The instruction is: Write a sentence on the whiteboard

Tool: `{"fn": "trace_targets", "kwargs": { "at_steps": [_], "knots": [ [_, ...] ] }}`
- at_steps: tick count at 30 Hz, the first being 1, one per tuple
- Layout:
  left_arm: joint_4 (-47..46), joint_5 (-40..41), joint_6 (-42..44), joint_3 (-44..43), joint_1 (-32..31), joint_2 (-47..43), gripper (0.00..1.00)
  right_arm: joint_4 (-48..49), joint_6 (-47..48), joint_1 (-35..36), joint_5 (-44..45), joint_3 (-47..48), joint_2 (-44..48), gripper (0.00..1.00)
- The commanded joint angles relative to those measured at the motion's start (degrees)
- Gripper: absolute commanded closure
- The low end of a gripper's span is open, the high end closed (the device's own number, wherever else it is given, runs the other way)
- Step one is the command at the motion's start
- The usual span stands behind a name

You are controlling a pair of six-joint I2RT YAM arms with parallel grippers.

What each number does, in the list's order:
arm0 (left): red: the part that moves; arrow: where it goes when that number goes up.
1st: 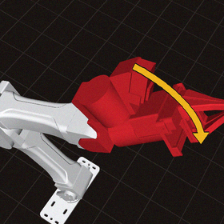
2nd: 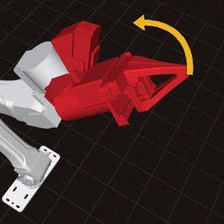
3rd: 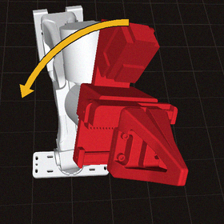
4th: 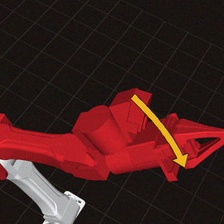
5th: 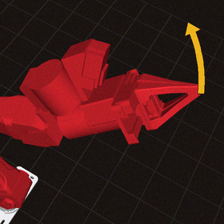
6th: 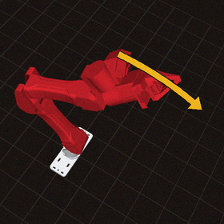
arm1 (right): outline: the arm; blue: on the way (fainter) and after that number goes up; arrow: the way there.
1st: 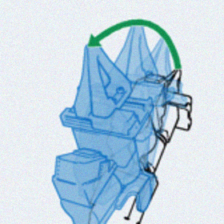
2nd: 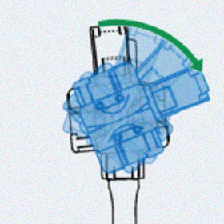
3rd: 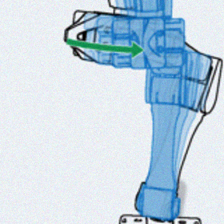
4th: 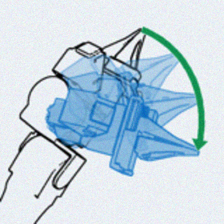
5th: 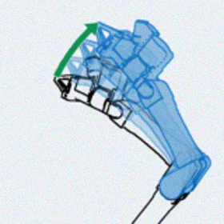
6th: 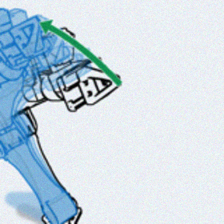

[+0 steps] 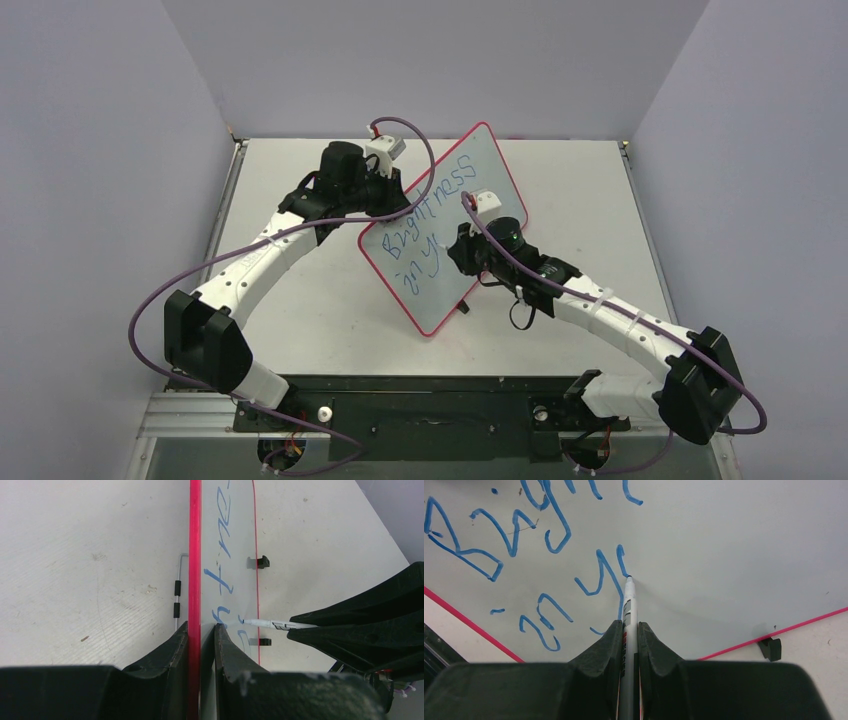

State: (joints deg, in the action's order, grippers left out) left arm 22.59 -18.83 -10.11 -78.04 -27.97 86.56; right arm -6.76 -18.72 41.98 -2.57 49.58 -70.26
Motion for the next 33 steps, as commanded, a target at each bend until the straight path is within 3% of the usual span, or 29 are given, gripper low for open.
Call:
{"fn": "trace_targets", "kwargs": {
  "at_steps": [1,19,33],
  "knots": [
    [-1.9,6.2,6.3,0.3,0.4,-2.3,1.0,-1.4,0.0,0.0,2.4,1.6,0.4,1.0],
    [-1.8,6.1,6.3,0.3,0.3,-2.5,1.0,-3.4,1.1,0.0,5.1,9.3,-3.6,1.0],
    [-1.8,6.0,6.2,0.2,0.3,-2.3,1.0,-3.4,0.4,1.3,3.1,9.5,-3.0,1.0]
  ]
}}
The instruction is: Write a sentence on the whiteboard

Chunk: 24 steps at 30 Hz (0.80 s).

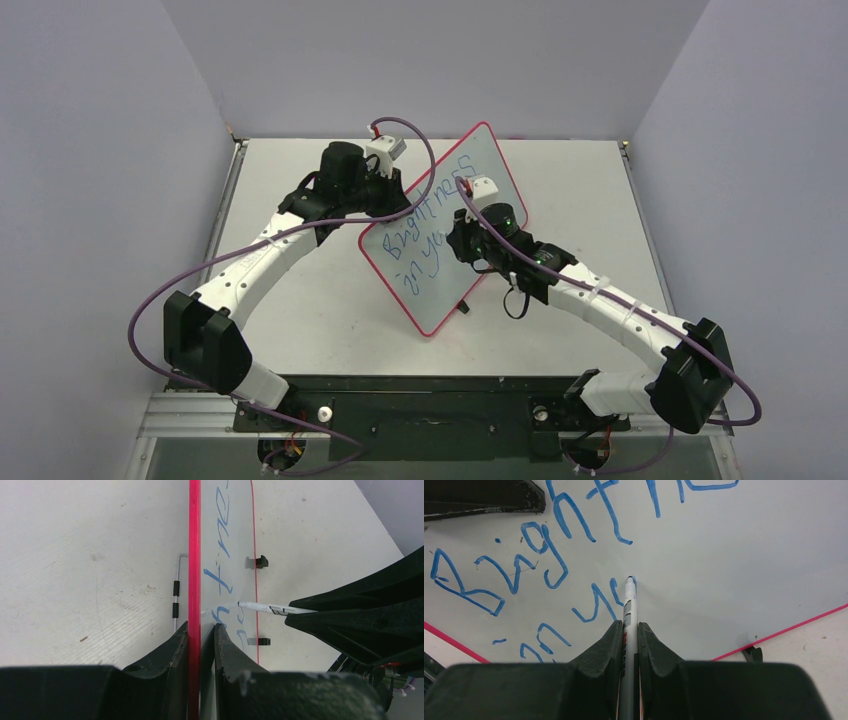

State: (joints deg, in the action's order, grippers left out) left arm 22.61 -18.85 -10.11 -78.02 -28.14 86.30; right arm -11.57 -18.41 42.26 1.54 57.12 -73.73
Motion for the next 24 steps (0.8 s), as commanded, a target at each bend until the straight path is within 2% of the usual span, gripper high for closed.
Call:
{"fn": "trace_targets", "kwargs": {
  "at_steps": [1,24],
  "knots": [
    [-1.8,6.0,6.2,0.2,0.5,-2.1,1.0,1.4,0.0,1.0,-1.1,1.9,0.5,1.0],
    [-1.7,6.4,6.4,0.1,0.5,-2.2,1.0,1.4,0.6,2.1,1.2,1.0,3.8,1.0]
  ]
}}
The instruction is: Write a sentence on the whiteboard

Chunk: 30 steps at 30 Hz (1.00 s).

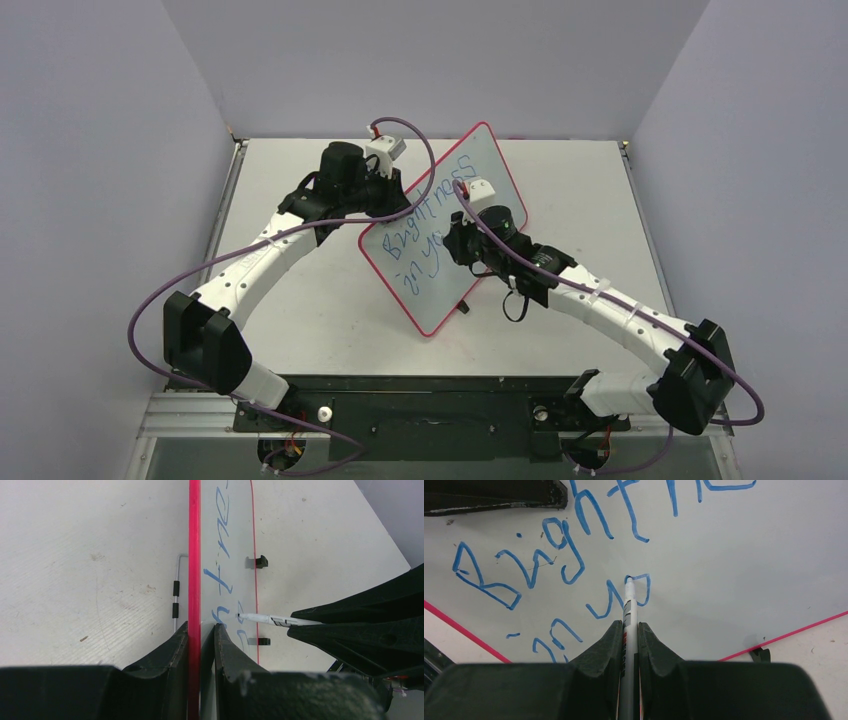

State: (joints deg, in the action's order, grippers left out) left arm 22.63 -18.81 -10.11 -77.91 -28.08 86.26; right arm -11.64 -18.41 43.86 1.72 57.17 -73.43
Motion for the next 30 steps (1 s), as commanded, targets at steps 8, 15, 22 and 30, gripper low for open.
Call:
{"fn": "trace_targets", "kwargs": {
  "at_steps": [8,15,22,30],
  "knots": [
    [-1.7,6.3,6.4,0.0,0.5,-2.3,1.0,0.9,1.2,-1.3,2.4,0.3,5.8,1.0],
    [-1.7,6.2,6.4,0.0,0.4,-2.3,1.0,1.1,1.2,-2.2,2.2,1.1,3.5,1.0],
    [-1.6,6.0,6.3,0.0,0.4,-2.3,1.0,2.2,1.1,-2.6,1.6,1.5,0.8,1.0],
    [-1.6,5.9,6.3,0.0,0.4,-2.2,1.0,2.8,1.0,-2.9,0.9,1.4,-1.1,1.0]
  ]
}}
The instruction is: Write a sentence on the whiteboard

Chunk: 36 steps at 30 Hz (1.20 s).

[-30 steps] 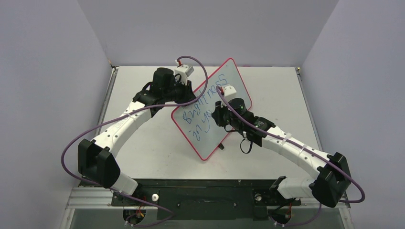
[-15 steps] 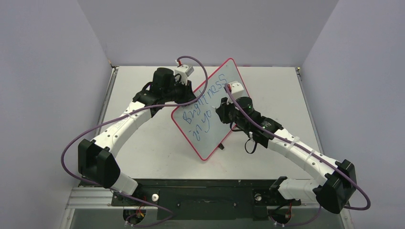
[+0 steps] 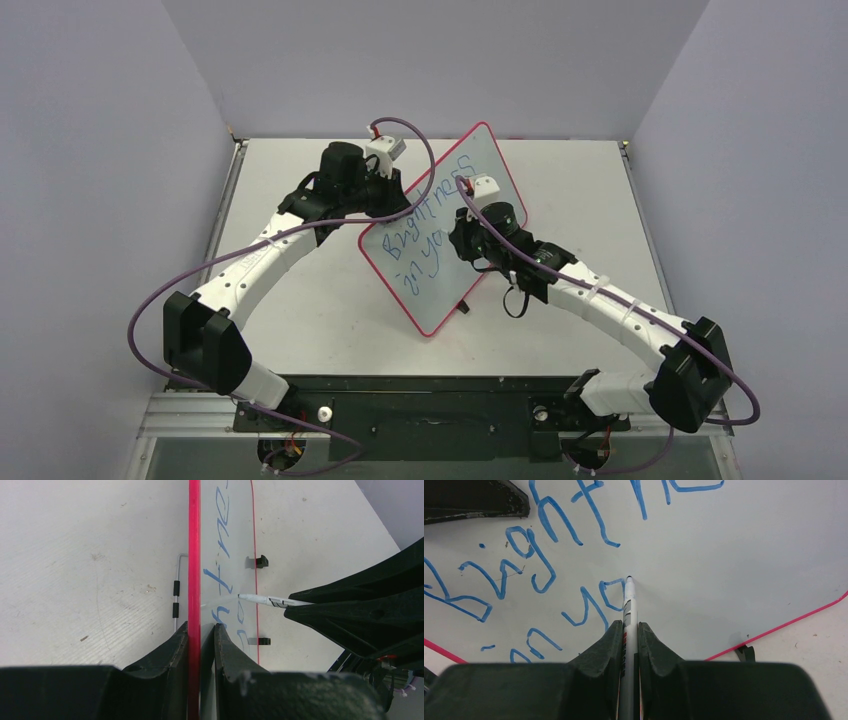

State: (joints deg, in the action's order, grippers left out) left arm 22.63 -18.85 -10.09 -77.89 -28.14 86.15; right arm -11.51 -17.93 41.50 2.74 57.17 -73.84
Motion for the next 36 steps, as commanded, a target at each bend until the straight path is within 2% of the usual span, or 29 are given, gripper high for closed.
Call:
{"fn": "trace_targets", "kwargs": {
  "at_steps": [1,21,36],
  "knots": [
    [-1.6,6.0,6.3,0.0,0.4,-2.1,1.0,2.7,0.5,-0.5,-0.2,1.3,-0.7,1.0],
    [-1.5,5.7,6.2,-0.1,0.5,-1.8,1.0,2.2,-0.5,-0.5,-1.2,-4.8,1.5,1.0],
    [-1.5,5.5,6.2,-0.1,0.4,-1.6,1.0,0.2,0.6,-1.3,2.2,2.4,-1.9,1.0]
  ]
}}
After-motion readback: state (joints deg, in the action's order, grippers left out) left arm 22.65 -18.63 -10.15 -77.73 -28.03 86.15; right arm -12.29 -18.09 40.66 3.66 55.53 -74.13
